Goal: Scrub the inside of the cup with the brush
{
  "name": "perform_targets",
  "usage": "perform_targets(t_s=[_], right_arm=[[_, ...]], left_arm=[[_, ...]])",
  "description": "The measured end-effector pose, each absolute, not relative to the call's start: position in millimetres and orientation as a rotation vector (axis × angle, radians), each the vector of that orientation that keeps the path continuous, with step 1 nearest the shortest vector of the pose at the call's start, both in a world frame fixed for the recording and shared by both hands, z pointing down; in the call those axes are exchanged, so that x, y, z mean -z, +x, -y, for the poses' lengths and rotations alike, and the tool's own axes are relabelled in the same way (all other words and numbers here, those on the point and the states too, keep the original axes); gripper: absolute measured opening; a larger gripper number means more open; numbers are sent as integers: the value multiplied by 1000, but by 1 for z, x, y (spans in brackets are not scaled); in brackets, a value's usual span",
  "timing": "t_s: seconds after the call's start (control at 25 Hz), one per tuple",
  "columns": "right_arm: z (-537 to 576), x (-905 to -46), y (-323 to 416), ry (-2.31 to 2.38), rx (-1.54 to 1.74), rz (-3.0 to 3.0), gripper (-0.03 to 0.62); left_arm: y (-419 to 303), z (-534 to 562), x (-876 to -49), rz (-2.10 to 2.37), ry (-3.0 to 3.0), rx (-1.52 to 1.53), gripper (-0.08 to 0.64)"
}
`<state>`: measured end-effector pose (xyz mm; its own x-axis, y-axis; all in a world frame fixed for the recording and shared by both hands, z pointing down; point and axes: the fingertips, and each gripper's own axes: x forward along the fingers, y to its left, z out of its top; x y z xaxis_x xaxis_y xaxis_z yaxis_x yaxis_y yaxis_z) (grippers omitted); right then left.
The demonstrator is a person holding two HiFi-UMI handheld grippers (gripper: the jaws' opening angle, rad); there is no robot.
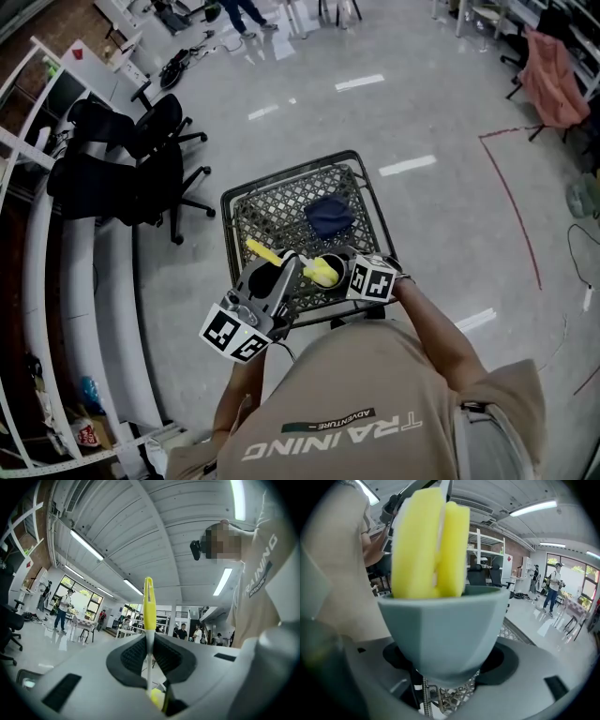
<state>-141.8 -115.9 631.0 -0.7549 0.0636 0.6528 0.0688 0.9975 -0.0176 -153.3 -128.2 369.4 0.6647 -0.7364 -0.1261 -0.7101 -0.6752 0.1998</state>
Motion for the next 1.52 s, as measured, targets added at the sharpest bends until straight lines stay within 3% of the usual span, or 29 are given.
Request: perform_targets(t_s=[0.68, 1.16, 1.52], right_arm=[[113, -599, -166, -161, 210, 2372, 380], [110, -641, -137, -118, 12, 2364, 380], [117, -609, -145, -99, -10, 2459, 380]], left_arm=[[-122, 142, -385, 1112, 2875, 107, 43], [-133, 125, -334, 1142, 2949, 262, 43], [-133, 123, -353, 1138, 2929, 288, 43]])
